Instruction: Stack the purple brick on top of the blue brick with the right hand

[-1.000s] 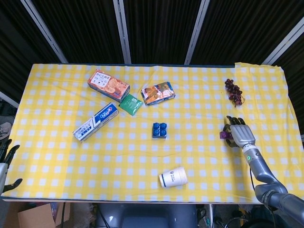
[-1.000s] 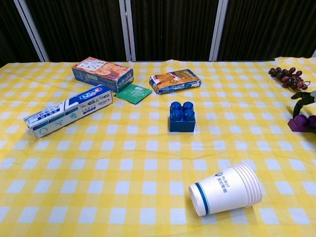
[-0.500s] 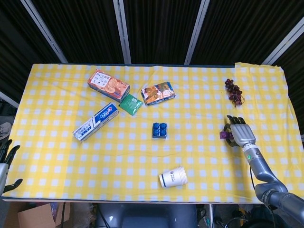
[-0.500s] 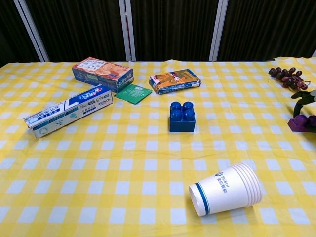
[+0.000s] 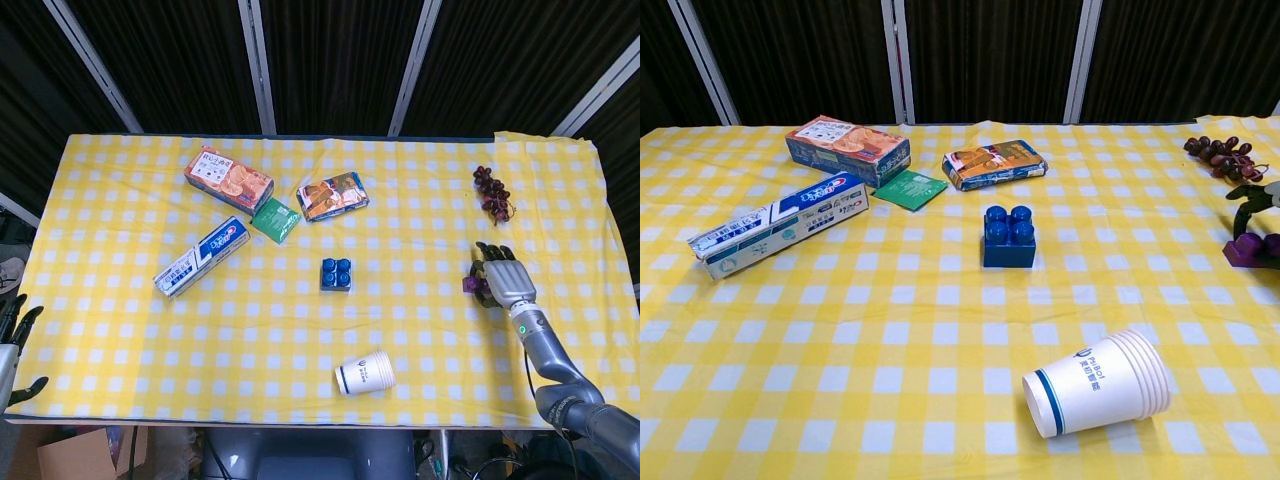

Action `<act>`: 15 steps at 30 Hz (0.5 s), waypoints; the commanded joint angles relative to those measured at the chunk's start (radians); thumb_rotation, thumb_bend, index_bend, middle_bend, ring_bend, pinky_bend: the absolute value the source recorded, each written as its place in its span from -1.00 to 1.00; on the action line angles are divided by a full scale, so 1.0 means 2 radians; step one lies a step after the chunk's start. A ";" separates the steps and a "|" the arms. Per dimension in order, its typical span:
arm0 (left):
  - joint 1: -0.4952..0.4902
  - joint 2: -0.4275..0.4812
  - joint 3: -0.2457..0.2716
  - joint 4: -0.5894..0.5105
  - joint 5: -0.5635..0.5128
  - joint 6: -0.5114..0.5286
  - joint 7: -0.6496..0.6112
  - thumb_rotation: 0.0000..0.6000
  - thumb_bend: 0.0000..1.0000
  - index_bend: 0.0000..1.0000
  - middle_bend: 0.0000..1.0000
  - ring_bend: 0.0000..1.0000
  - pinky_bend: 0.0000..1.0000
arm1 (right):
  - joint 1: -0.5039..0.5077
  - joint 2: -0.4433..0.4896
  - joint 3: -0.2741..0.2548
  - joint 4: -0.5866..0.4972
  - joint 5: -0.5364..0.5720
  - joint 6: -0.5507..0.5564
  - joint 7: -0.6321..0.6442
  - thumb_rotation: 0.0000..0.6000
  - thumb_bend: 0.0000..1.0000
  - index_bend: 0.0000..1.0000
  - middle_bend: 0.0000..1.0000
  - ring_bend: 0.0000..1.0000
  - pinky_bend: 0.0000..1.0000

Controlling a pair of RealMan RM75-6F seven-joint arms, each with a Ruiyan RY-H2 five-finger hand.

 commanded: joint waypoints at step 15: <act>0.000 0.004 0.003 -0.002 0.005 -0.001 -0.010 1.00 -1.00 -0.76 -1.00 -1.00 -0.92 | -0.003 0.020 0.003 -0.028 -0.016 0.028 0.007 1.00 -0.11 0.08 -1.00 -1.00 -1.00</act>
